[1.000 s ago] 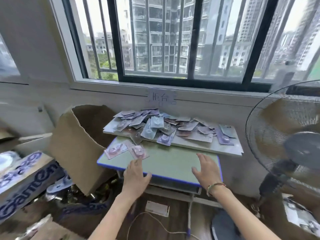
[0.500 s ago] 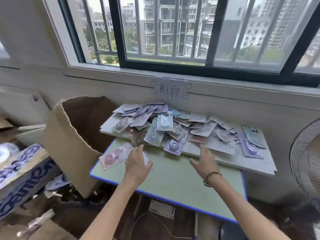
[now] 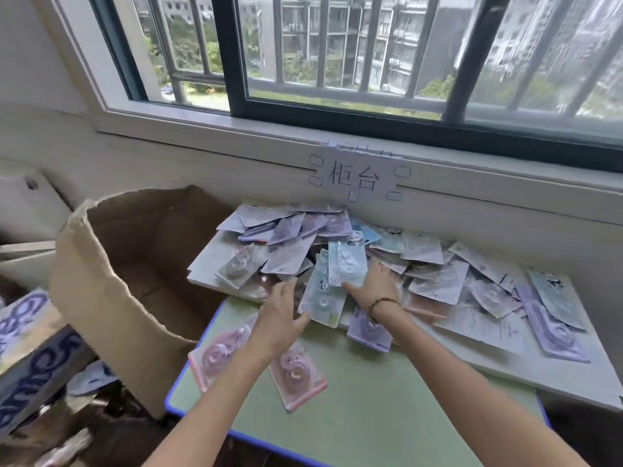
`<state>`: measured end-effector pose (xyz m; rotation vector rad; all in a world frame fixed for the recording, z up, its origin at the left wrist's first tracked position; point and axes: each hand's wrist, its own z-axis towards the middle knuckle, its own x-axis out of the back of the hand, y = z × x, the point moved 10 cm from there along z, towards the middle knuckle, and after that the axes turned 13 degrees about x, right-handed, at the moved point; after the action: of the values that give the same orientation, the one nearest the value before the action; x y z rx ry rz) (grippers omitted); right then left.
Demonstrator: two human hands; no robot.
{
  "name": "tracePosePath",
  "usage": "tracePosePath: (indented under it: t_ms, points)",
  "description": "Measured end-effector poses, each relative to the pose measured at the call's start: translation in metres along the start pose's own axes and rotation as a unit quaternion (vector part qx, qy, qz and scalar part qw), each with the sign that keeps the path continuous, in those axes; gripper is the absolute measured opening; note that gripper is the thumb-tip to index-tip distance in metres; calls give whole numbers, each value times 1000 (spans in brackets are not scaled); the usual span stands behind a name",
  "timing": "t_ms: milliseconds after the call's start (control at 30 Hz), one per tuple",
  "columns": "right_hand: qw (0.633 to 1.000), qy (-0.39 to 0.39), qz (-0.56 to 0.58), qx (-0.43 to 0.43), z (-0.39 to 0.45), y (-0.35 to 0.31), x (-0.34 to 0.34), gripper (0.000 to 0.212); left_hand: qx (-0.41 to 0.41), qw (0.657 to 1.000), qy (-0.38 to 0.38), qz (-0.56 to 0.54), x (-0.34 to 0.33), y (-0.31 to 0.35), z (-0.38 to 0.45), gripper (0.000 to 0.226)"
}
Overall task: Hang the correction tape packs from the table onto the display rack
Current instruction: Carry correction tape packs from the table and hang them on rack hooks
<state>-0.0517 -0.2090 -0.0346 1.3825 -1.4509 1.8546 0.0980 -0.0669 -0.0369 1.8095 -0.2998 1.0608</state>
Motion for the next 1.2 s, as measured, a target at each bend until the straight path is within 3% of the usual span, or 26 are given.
tracePosePath:
  t_ms: [267,467,667,1067,1200]
  points:
    - [998,-37,-45,-19,60,-24,-25,100,4,1000,-18,2,-14,-5,18,65]
    - [995,-47,-73,-40,69,-18,-39,100,24,999,-20,6,-19,-9,24,65]
    - [995,-54,-60,-55,74,-16,-42,114,28,998,-34,33,-33,-7,29,69]
    - [995,-67,-34,-65,72,9,-25,112,37,994,-21,100,-61,8,37,79]
    - [995,-65,-48,-60,60,39,-7,109,76,984,-16,159,-78,17,41,99]
